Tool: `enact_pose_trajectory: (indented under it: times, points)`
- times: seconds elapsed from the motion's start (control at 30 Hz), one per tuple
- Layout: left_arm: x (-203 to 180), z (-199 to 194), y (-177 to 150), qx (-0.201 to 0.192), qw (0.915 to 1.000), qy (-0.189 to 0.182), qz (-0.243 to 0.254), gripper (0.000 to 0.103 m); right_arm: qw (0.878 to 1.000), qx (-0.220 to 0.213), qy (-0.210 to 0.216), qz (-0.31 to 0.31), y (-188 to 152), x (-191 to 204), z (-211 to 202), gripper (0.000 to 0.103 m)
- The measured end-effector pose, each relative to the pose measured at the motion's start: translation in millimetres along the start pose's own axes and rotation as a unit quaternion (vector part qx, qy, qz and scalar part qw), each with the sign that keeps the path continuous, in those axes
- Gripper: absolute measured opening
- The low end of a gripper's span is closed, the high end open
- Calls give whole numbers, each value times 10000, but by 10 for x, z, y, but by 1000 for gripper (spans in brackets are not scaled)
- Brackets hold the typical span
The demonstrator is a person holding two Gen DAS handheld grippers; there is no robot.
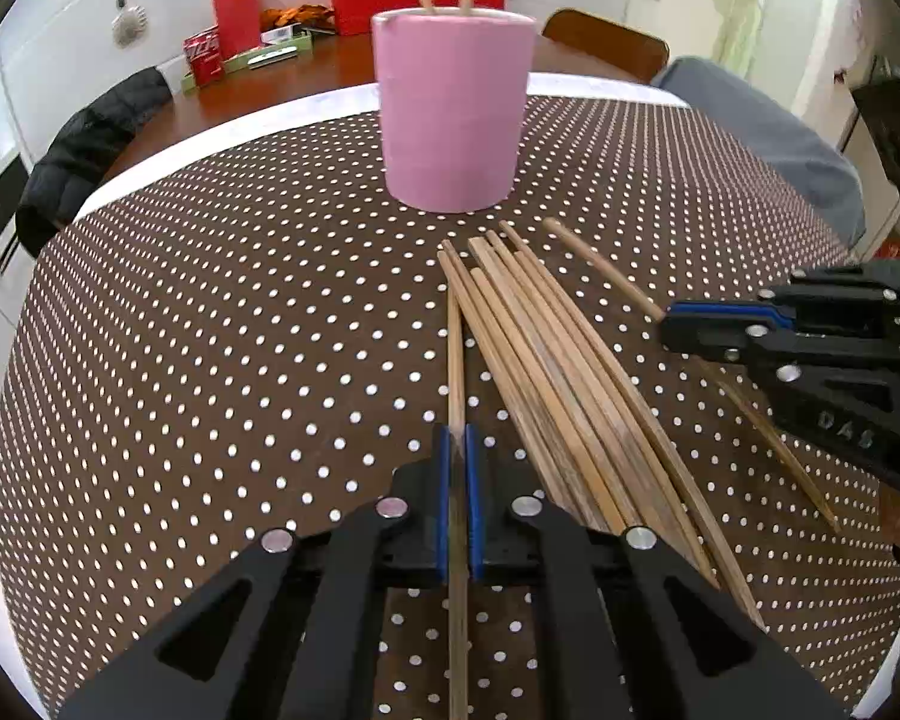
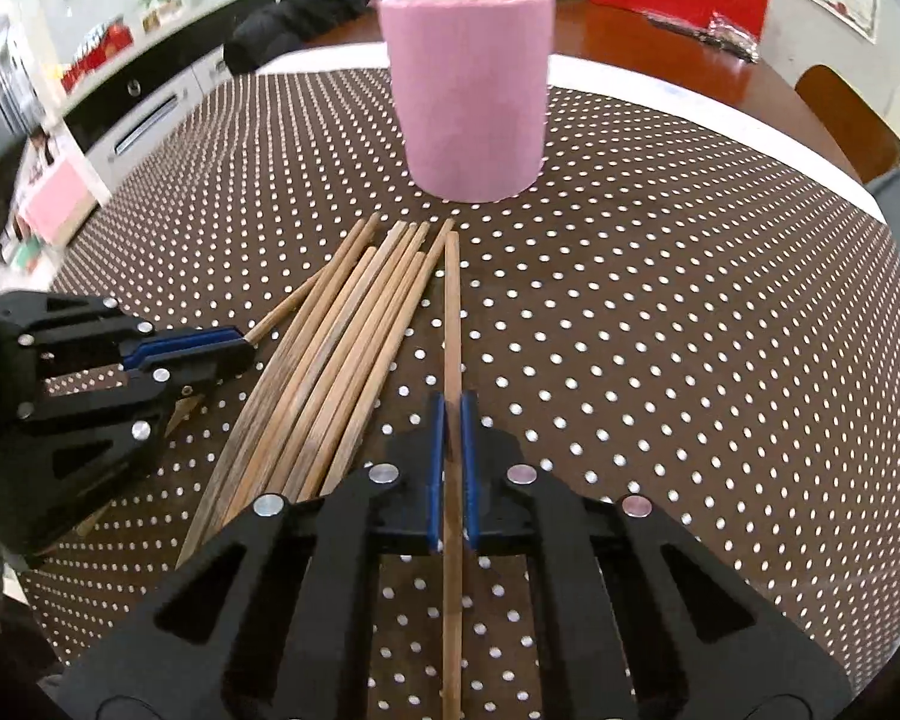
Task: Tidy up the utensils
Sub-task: 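Grasp one chopstick with the left gripper while the right gripper grasps another, then lift both chopsticks and drop them into the pink cup with both grippers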
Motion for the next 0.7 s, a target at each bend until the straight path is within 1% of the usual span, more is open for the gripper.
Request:
enact_pose_trajectory:
  times: [0.1, 0.17, 0.23, 0.27, 0.33, 0.43, 0.57, 0.6, 0.7]
  points:
    - [62, -66, -2, -175, 9997, -36, -177, 5, 9995, -206, 144, 205, -15, -90, -101, 6]
    - [91, -144, 28, -379, 9989, -56, -287, 5, 9980, -443, 299, 352, 17, -125, -199, 6]
    - [126, -252, 74, -604, 9973, -21, -408, 5, 9958, -662, 397, 483, 98, -108, -276, 6]
    - [136, -336, 124, -797, 9956, -84, -486, 5, 9942, -809, 459, 540, 136, -124, -337, 6]
    - [162, -446, 192, -1035, 9931, -55, -546, 5, 9910, -1065, 550, 599, 224, -46, -446, 6]
    - [197, -655, 384, -1506, 9863, -68, -667, 5, 9839, -1484, 686, 719, 387, -36, -602, 6]
    - [269, -774, 614, -1819, 9802, -34, -778, 5, 9749, -1943, 750, 787, 611, -38, -762, 6]
    - [289, -806, 676, -1919, 9780, -79, -817, 5, 9731, -2032, 745, 792, 666, -42, -792, 6]
    - [344, -918, 936, -2327, 9679, -227, -926, 5, 9641, -2390, 757, 871, 930, -83, -906, 6]
Point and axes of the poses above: each gripper's, at about its wrist camera, not at the fingertips, and z roughly the way its jaws point, x to its left, y to its top, the point moved 6 cm from there along z, roughly the way its jaws point, and after that the axes turned 9 degrees about -x, right-handed, at the moved point
